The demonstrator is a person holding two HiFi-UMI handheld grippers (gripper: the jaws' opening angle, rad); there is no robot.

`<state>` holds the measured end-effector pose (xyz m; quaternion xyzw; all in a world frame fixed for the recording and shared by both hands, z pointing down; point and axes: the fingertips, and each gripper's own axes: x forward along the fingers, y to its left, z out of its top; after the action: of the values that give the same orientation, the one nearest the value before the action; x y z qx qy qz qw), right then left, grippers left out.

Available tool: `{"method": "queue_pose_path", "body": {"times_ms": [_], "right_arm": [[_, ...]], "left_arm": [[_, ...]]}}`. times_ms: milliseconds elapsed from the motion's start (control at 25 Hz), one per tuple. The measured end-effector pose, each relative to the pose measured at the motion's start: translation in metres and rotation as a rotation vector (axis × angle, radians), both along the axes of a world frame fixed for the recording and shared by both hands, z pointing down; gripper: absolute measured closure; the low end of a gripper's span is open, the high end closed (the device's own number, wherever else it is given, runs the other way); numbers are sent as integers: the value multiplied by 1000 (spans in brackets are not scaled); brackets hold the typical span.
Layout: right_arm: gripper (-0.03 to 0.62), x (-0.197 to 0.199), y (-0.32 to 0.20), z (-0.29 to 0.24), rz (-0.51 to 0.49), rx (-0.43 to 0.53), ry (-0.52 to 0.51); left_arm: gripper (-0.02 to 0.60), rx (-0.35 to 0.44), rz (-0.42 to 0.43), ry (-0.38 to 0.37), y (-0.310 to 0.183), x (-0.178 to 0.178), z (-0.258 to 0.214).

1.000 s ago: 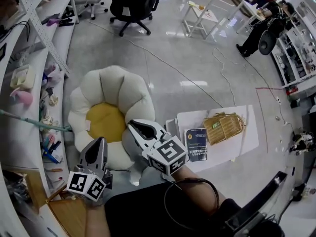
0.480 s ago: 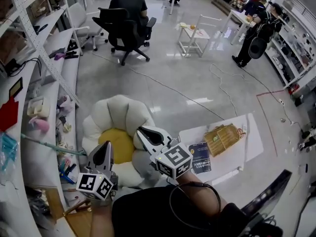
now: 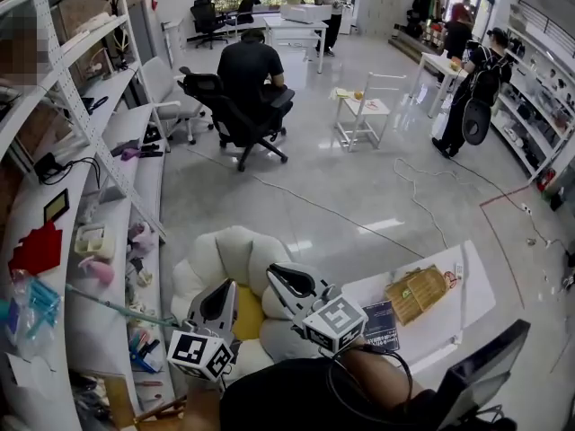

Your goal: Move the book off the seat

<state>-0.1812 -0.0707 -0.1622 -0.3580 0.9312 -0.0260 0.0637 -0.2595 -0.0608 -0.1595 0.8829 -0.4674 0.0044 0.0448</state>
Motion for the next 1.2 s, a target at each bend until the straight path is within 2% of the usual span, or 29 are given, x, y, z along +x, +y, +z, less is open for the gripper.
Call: {"method": "queue_pose_path", "body": {"times_ms": [320, 560, 1200], "right_arm": [[559, 7, -27, -13, 50, 22, -10], [559, 8, -41, -17, 61, 27, 33], [559, 15, -47, -10, 102, 6, 42]], "left_arm": [[577, 15, 7, -7, -23, -6, -9], [577, 19, 19, -3, -33, -6, -12], [577, -15, 34, 12, -37, -5, -2]]}}
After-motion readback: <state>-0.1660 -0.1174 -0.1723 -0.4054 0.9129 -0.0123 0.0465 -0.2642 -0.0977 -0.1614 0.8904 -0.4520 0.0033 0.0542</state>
